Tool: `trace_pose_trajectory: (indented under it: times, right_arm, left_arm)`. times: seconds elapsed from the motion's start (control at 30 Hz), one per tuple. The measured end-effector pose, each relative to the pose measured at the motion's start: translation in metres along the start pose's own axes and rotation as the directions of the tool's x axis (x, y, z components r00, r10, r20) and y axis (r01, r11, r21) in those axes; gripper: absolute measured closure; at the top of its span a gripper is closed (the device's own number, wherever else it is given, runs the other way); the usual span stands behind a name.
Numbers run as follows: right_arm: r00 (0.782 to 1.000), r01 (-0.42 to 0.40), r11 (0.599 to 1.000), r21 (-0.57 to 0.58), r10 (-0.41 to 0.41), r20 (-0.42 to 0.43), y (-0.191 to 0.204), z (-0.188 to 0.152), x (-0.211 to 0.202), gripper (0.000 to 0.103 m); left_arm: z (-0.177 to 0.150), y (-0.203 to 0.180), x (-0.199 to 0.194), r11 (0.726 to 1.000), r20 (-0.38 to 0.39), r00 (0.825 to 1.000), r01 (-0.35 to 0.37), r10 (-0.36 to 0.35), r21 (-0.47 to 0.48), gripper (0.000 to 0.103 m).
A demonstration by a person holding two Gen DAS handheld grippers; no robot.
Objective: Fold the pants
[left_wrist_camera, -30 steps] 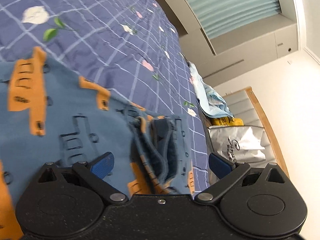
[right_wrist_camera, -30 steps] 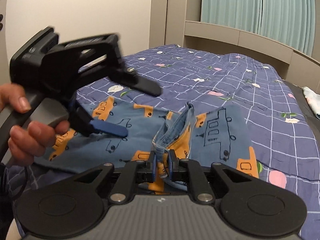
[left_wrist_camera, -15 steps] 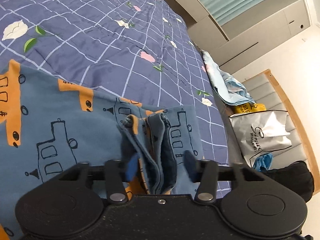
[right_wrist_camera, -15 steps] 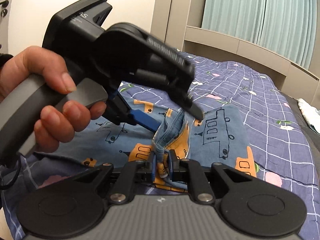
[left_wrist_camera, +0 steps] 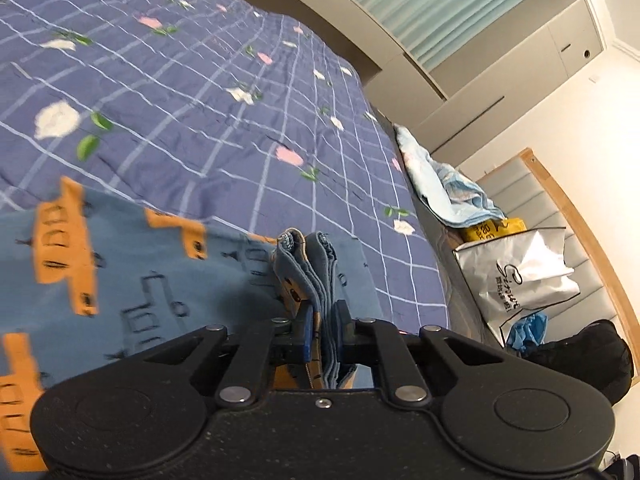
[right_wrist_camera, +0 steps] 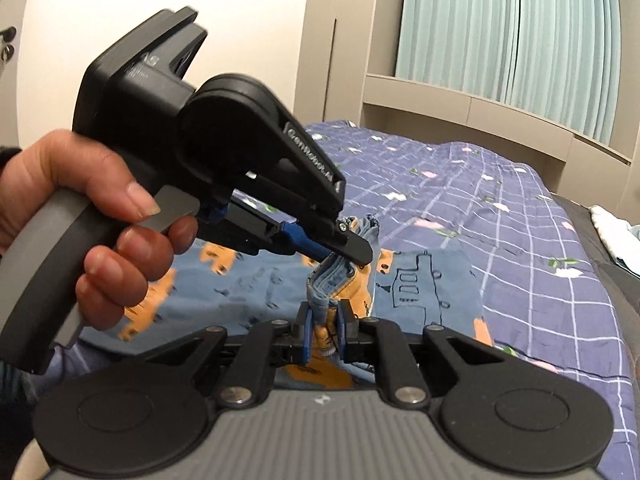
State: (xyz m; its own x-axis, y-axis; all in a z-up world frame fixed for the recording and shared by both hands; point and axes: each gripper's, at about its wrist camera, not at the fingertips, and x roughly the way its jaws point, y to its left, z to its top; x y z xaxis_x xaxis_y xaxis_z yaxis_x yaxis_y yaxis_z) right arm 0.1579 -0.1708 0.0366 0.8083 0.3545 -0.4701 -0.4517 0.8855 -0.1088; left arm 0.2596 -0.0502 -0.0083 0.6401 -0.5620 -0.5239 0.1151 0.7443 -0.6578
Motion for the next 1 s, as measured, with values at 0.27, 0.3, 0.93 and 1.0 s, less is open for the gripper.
trace_pose_trajectory:
  times: [0.27, 0.3, 0.93, 1.0]
  right_arm:
    - [0.991, -0.134, 0.991, 0.015, 0.133, 0.016, 0.032, 0.016, 0.003, 0.089]
    - [0.989, -0.147, 0.989, 0.014, 0.147, 0.014, 0.035, 0.017, 0.005, 0.089]
    - [0.985, -0.161, 0.987, 0.028, 0.162, -0.058, 0.038, 0.003, 0.021, 0.017]
    - [0.996, -0.076, 0.997, 0.032, 0.077, -0.036, 0.021, 0.002, 0.018, 0.006]
  left_arm:
    - [0.004, 0.034, -0.057, 0.998, 0.041, 0.998, -0.054, 0.055, -0.033, 0.092]
    - [0.004, 0.039, -0.061, 0.997, 0.043, 0.997, -0.064, 0.066, -0.037, 0.092]
    - [-0.006, 0.086, -0.07, 0.965, 0.056, 0.965, -0.254, 0.258, -0.062, 0.027]
    - [-0.006, 0.082, -0.067, 0.952, 0.079, 0.949, -0.305, 0.306, -0.025, 0.021]
